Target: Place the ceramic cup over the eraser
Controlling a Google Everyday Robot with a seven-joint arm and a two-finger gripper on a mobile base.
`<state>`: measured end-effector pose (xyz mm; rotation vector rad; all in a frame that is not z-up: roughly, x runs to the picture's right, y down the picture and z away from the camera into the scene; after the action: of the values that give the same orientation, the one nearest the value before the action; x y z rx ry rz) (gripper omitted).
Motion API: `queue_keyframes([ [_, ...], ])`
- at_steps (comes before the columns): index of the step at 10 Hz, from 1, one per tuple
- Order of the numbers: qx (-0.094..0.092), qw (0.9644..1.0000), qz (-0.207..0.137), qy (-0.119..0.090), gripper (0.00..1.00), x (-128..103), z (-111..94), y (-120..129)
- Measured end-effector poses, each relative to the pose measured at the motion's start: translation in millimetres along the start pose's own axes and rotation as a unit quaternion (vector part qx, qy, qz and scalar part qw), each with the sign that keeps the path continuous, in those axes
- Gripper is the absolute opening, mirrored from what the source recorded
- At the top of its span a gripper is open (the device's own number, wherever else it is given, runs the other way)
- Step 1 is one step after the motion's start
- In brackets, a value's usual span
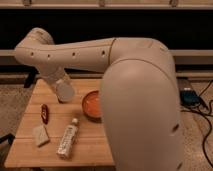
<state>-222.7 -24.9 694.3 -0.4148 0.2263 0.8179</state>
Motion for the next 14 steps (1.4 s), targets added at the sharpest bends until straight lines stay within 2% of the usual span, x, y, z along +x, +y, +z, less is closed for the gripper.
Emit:
queue_keyframes([
  [5, -0.007, 0.9987, -0.049, 0.015, 0.0, -63, 13, 13],
  [7, -0.011, 0.9982, -0.057, 0.017, 0.0, -78, 19, 13],
  [10, -0.017, 0.9984, -0.051, 0.018, 0.0, -92, 29, -4],
  [14, -0.04, 0.9979, -0.042, 0.027, 0.0, -107, 54, -21],
])
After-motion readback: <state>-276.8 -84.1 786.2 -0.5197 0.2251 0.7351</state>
